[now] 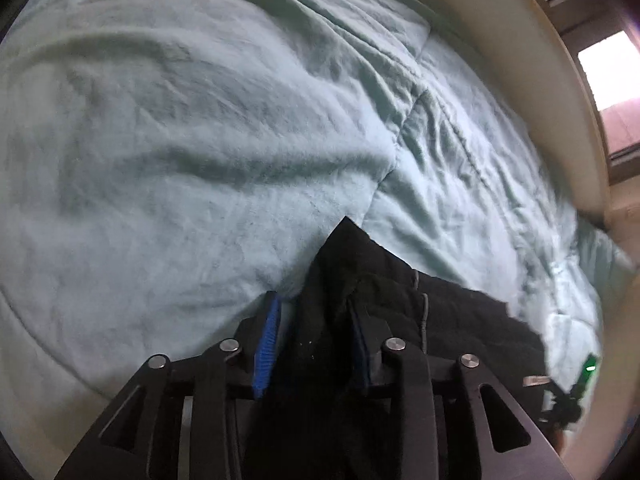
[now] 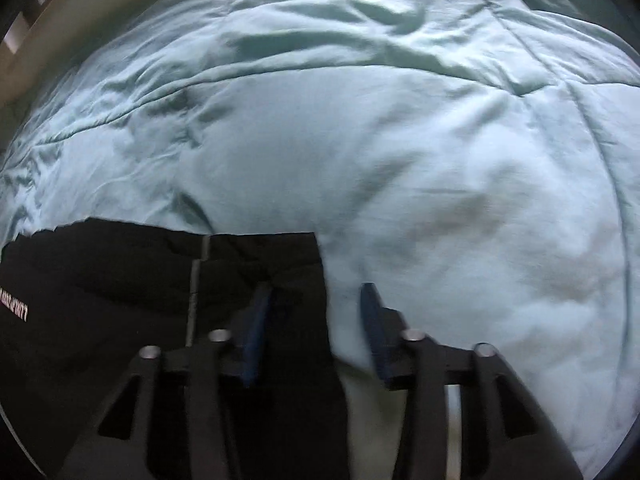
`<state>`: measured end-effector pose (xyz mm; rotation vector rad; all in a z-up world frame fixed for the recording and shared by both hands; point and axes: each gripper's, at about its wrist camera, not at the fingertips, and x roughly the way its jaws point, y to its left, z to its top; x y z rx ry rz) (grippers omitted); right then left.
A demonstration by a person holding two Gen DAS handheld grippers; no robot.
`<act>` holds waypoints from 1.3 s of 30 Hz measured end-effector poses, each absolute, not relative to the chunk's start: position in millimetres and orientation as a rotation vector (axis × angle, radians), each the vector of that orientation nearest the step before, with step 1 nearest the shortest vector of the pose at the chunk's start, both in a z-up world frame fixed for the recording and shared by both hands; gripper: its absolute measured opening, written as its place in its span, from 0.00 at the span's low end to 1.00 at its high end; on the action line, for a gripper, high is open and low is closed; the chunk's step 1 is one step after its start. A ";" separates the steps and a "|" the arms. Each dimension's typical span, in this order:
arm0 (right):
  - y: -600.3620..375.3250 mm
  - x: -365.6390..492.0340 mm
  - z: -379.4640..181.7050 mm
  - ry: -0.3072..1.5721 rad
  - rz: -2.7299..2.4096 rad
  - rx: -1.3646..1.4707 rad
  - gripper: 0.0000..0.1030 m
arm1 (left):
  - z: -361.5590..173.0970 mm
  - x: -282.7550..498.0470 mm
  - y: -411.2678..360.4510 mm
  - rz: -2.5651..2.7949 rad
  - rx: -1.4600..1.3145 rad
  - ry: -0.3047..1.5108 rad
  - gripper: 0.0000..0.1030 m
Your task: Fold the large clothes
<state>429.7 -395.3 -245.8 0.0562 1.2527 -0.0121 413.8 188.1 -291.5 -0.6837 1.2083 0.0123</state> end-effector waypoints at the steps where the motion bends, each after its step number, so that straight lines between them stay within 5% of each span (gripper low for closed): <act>1: -398.3 425.1 -235.7 1.244 -0.004 0.068 0.47 | -284.0 409.6 192.5 -0.001 -0.702 1.199 0.33; 5: -399.2 383.1 -178.1 1.143 0.056 0.101 0.49 | -227.1 376.2 216.3 0.000 -0.683 1.096 0.33; 9: -369.7 327.6 -137.1 1.095 0.147 0.097 0.71 | -171.4 335.8 196.7 -0.060 -0.569 1.003 0.34; 12: -326.5 290.2 -142.8 1.116 0.234 0.113 0.74 | -158.6 305.0 141.8 -0.176 -0.482 1.013 0.40; 21: -249.6 283.8 -246.2 1.278 0.161 0.001 0.77 | -271.6 288.4 -4.5 -0.118 -0.127 1.262 0.43; 30: -245.5 240.5 -185.7 1.191 0.336 0.055 0.69 | -212.2 250.0 16.9 -0.206 -0.255 1.142 0.42; 35: -230.7 230.1 -237.9 1.310 0.285 0.014 0.69 | -269.5 248.1 15.8 -0.149 -0.256 1.278 0.42; 39: -238.4 239.1 -236.6 1.341 0.279 0.096 0.69 | -265.4 253.3 25.1 -0.207 -0.278 1.293 0.42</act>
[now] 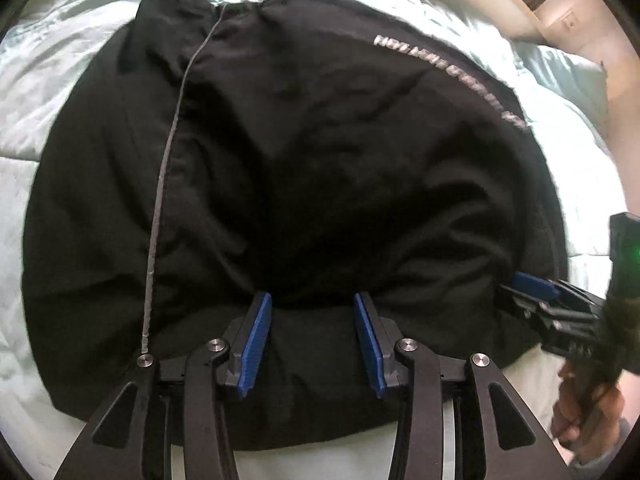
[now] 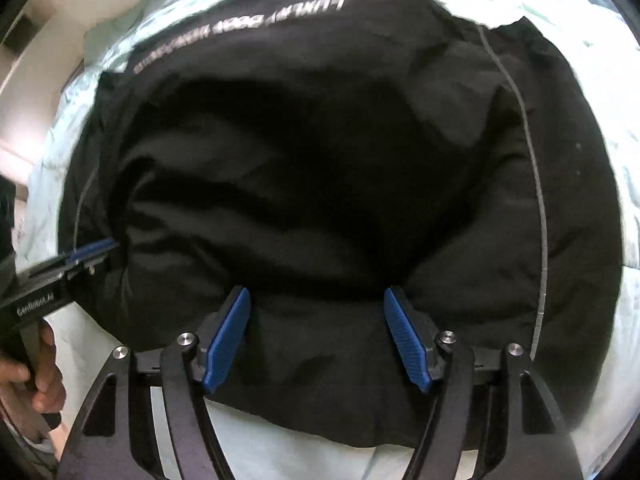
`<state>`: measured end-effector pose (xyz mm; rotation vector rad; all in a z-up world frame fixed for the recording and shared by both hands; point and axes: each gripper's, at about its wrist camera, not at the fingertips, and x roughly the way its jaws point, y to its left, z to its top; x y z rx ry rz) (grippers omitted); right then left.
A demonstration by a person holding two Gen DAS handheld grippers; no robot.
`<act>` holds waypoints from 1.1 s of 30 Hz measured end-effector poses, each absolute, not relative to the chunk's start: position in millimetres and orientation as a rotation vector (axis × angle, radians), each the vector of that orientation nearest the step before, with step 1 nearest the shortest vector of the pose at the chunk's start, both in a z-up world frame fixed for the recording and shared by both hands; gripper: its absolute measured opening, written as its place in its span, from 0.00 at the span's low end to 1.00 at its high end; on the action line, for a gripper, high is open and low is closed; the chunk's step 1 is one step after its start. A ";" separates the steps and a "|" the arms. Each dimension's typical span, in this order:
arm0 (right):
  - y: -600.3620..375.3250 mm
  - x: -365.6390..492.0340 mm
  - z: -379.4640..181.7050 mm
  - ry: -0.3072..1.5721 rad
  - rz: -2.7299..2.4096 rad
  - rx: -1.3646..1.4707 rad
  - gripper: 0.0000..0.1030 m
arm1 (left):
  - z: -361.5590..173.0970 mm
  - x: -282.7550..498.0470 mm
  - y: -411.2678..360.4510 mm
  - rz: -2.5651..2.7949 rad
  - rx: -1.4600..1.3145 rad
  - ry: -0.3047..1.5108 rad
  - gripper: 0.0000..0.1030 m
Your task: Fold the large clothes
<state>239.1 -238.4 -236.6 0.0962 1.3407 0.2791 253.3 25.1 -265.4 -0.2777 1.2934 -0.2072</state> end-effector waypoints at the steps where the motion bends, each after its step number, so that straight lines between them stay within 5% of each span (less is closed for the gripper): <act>1: -241.5 238.5 -231.2 1.338 0.285 0.109 0.69 | -258.9 252.7 31.4 -0.214 -0.293 1.289 0.42; 8: -295.7 212.2 -194.0 1.248 0.213 0.210 0.70 | -228.5 231.3 96.4 -0.096 -0.380 1.206 0.42; 14: -321.2 217.2 -221.4 1.336 0.178 0.205 0.71 | -271.5 232.2 121.3 -0.022 -0.469 1.298 0.42; 28: -400.4 227.4 -155.9 1.159 0.072 0.243 0.81 | -189.0 255.9 162.6 -0.071 -0.498 1.078 0.43; 33: -411.3 252.2 -178.2 1.181 0.028 0.331 0.81 | -212.4 276.5 185.1 -0.084 -0.616 1.139 0.70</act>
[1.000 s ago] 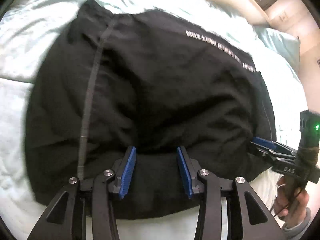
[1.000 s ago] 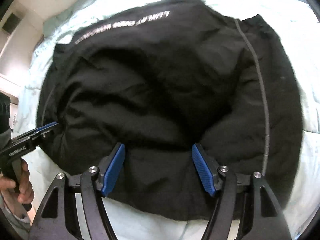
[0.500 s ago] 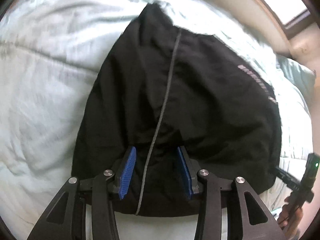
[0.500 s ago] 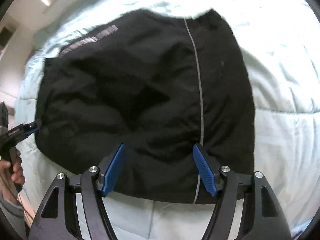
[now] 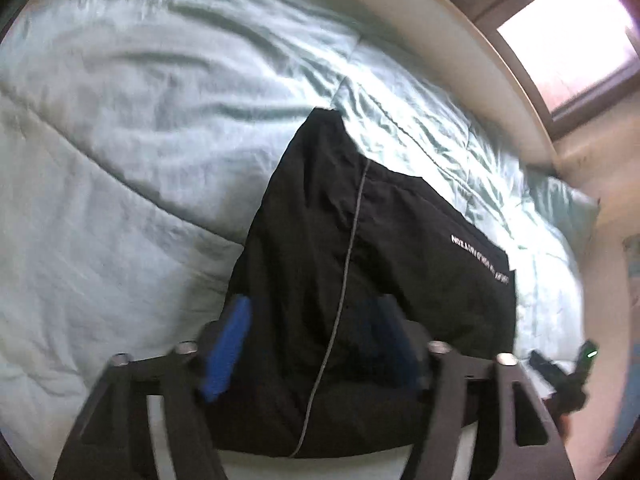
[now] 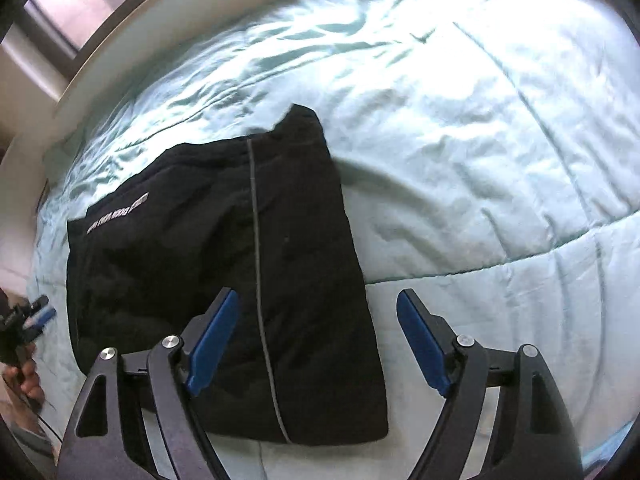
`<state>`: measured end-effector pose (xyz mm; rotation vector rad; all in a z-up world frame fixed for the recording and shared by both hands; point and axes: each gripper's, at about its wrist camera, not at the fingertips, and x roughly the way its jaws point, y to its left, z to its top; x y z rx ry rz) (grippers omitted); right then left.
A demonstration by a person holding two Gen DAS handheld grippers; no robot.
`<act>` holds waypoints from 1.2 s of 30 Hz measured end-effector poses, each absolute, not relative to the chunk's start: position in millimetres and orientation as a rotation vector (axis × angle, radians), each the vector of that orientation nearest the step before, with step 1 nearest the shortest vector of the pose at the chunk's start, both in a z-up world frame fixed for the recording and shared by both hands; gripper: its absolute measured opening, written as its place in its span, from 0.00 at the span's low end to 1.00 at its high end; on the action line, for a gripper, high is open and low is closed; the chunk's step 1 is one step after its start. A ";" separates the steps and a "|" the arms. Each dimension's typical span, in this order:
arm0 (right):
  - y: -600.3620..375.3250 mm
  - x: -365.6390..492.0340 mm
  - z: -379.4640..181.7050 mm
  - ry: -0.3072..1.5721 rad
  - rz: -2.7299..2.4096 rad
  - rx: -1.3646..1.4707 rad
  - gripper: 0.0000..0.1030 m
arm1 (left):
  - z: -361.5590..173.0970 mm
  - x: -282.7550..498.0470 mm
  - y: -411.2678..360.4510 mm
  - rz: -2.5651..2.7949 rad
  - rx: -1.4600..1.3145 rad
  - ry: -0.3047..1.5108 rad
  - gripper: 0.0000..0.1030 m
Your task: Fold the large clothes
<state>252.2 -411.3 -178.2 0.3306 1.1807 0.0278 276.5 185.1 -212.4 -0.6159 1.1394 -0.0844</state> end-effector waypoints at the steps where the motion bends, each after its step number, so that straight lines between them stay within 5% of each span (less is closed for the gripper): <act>1: -412.9 254.9 -185.1 1.192 0.030 0.364 0.81 | -219.4 277.2 185.8 -0.088 -0.635 1.158 0.72; 9: -404.0 264.6 -237.3 1.270 0.034 0.352 0.87 | -289.6 292.5 171.5 -0.160 -0.523 1.350 0.72; 11: -407.4 266.9 -246.8 1.277 0.046 0.376 0.94 | -305.4 293.6 178.4 -0.199 -0.630 1.343 0.74; 19: -396.6 286.1 -281.3 1.313 0.239 0.516 0.94 | -325.1 294.7 188.1 -0.311 -0.750 1.293 0.75; 21: -390.1 288.0 -283.5 1.300 0.261 0.524 0.88 | -323.1 291.7 188.8 -0.317 -0.756 1.283 0.72; 23: -387.8 286.4 -280.6 1.284 0.268 0.519 0.82 | -317.3 290.4 187.6 -0.374 -0.785 1.252 0.43; 25: -387.1 281.0 -274.2 1.260 0.292 0.498 0.71 | -309.8 286.5 186.9 -0.381 -0.771 1.242 0.41; 29: -391.8 280.2 -279.0 1.258 0.328 0.524 0.74 | -319.0 290.1 191.0 -0.364 -0.829 1.270 0.49; 32: -389.9 294.7 -295.8 1.294 0.360 0.585 0.86 | -333.0 299.0 187.3 -0.365 -0.872 1.301 0.60; 36: -387.1 298.8 -299.8 1.291 0.362 0.605 0.82 | -329.9 297.5 182.1 -0.341 -0.876 1.263 0.53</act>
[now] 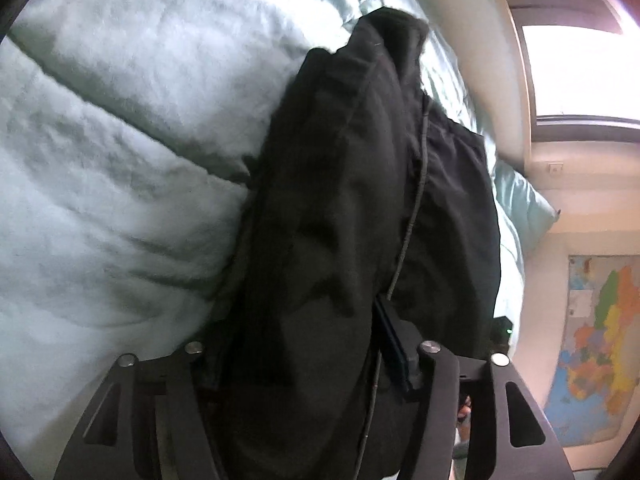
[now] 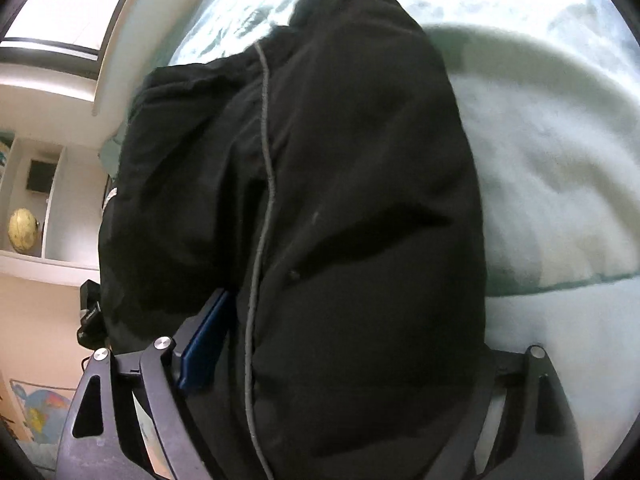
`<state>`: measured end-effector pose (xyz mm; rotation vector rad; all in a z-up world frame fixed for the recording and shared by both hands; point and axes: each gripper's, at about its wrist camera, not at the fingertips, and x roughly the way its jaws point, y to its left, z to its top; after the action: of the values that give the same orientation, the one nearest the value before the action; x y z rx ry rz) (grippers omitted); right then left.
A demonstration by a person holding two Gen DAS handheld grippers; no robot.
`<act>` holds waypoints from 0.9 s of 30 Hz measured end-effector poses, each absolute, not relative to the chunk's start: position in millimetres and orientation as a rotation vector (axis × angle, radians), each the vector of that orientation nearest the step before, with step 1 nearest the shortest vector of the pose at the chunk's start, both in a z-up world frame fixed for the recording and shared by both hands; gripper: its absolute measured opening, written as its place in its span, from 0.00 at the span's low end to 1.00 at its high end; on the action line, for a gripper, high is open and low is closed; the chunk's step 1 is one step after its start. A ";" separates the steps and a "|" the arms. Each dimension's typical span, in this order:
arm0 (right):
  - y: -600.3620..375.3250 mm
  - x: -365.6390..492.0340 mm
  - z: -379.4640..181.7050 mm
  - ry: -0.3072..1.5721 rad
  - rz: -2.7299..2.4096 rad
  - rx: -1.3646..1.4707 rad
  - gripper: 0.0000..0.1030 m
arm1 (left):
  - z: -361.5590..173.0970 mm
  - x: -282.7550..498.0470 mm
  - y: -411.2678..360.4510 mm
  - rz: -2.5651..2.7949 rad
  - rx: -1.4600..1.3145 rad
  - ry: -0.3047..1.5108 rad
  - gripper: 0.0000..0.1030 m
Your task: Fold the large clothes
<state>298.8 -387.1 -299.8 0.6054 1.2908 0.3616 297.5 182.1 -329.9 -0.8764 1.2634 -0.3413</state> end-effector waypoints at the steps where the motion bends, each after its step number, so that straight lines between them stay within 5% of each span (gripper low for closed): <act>1: -386.7 295.7 -295.1 1.277 0.362 0.589 0.73 | -322.3 293.4 179.3 -0.335 -0.848 1.245 0.46; 4: -385.4 277.5 -272.9 1.211 0.366 0.539 0.51 | -297.9 282.3 173.1 -0.337 -0.810 1.189 0.37; 7: -381.3 257.6 -240.3 1.146 0.384 0.517 0.44 | -263.2 266.6 165.3 -0.370 -0.809 1.111 0.34; 17: -337.3 145.1 -132.1 1.014 0.433 0.367 0.42 | -134.6 176.3 128.9 -0.505 -0.656 0.998 0.34; 27: -369.8 47.1 -114.9 1.068 0.381 0.425 0.43 | -138.6 96.9 117.5 -0.493 -0.710 1.083 0.34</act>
<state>47.1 -369.8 -114.9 0.4252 1.0679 0.3811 96.9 117.5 -138.6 -0.7098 1.0827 -0.4926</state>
